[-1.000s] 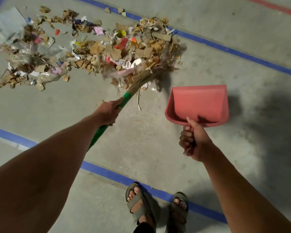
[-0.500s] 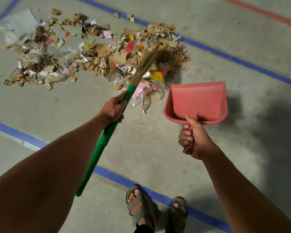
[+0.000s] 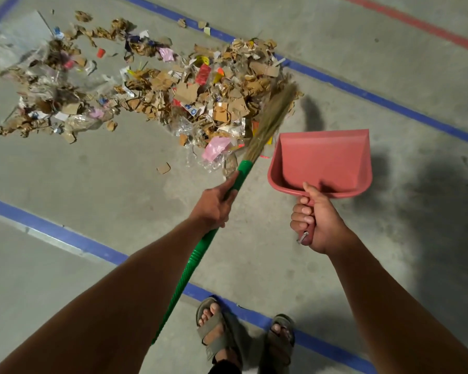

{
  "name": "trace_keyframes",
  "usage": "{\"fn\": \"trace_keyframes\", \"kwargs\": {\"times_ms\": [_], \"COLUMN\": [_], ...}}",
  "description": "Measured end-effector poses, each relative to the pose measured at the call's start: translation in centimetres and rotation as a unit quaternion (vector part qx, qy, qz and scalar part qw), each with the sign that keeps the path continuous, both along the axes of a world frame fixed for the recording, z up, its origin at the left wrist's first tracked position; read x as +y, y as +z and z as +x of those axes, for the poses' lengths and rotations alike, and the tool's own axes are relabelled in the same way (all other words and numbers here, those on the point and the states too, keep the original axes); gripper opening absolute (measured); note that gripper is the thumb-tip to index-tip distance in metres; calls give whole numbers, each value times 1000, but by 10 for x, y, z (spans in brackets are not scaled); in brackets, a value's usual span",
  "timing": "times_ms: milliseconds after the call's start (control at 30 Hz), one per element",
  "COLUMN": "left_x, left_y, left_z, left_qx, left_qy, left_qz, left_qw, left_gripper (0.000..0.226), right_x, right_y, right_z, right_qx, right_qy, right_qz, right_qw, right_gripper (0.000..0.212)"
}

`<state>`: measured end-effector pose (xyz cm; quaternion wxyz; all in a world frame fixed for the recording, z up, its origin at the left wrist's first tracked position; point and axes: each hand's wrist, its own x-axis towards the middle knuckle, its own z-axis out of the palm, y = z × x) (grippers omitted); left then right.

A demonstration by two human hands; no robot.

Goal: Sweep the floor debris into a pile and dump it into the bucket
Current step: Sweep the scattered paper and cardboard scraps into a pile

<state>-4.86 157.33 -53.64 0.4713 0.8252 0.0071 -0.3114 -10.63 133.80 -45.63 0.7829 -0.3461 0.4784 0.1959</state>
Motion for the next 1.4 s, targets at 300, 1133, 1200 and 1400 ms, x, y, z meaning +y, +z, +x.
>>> {"fn": "trace_keyframes", "kwargs": {"times_ms": [300, 1133, 1200, 1400], "left_x": [24, 237, 265, 349], "left_y": [-36, 50, 48, 33], "left_z": [-1, 72, 74, 102], "left_qx": [24, -19, -20, -19], "left_qy": [-139, 156, 181, 279], "left_qz": [238, 40, 42, 67], "left_qw": [961, 987, 982, 958], "left_gripper": [49, 57, 57, 53], "right_x": [7, 182, 206, 279], "right_y": [-20, 18, 13, -6], "right_z": [-21, 121, 134, 192], "right_qx": [27, -8, -7, 0], "right_qy": [3, 165, 189, 241], "right_qz": [-5, -7, 0, 17], "right_qw": [1000, 986, 982, 970], "right_gripper": [48, 45, 45, 45]}}
